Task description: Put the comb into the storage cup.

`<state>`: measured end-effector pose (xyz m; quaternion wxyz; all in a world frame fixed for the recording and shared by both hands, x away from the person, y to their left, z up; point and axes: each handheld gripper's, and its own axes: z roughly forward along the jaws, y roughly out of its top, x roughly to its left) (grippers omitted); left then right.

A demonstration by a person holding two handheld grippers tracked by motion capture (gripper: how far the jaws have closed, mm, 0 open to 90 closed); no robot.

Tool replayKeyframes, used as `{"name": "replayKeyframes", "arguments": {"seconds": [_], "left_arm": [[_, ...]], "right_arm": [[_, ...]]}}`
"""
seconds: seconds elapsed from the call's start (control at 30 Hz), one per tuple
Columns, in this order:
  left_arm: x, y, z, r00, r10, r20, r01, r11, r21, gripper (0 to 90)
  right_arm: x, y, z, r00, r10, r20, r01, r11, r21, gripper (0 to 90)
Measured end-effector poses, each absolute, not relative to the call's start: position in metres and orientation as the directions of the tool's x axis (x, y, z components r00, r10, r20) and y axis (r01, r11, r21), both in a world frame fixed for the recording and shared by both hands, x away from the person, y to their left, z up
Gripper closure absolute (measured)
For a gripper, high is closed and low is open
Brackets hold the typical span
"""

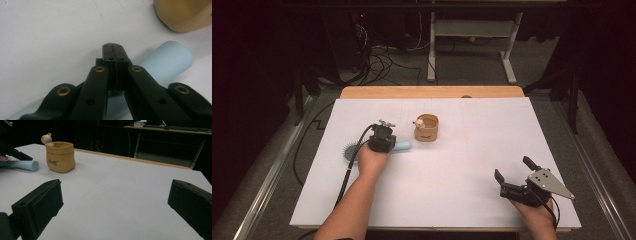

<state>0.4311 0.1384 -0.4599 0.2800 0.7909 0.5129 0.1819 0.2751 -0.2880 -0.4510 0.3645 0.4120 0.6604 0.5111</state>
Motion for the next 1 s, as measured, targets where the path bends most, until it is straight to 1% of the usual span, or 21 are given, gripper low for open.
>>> {"name": "replayKeyframes", "arguments": {"seconds": [0.27,0.43,0.63,1.0], "left_arm": [[0.401,0.140,-0.459,0.469,0.883,0.024,0.667,-0.372,0.645,90.0],[0.381,0.140,-0.458,0.528,0.848,0.051,0.638,-0.436,0.635,90.0],[0.360,0.145,-0.457,0.576,0.814,0.077,0.613,-0.493,0.618,90.0],[0.332,0.159,-0.456,0.613,0.784,0.097,0.598,-0.541,0.591,90.0]], "right_arm": [[0.274,-0.287,-0.450,-0.392,0.918,-0.061,0.169,0.137,0.976,0.2],[0.274,-0.286,-0.450,-0.393,0.918,-0.060,0.171,0.137,0.976,0.2],[0.274,-0.285,-0.450,-0.391,0.918,-0.057,0.172,0.134,0.976,0.3],[0.273,-0.285,-0.449,-0.389,0.919,-0.063,0.165,0.137,0.977,0.2]]}}
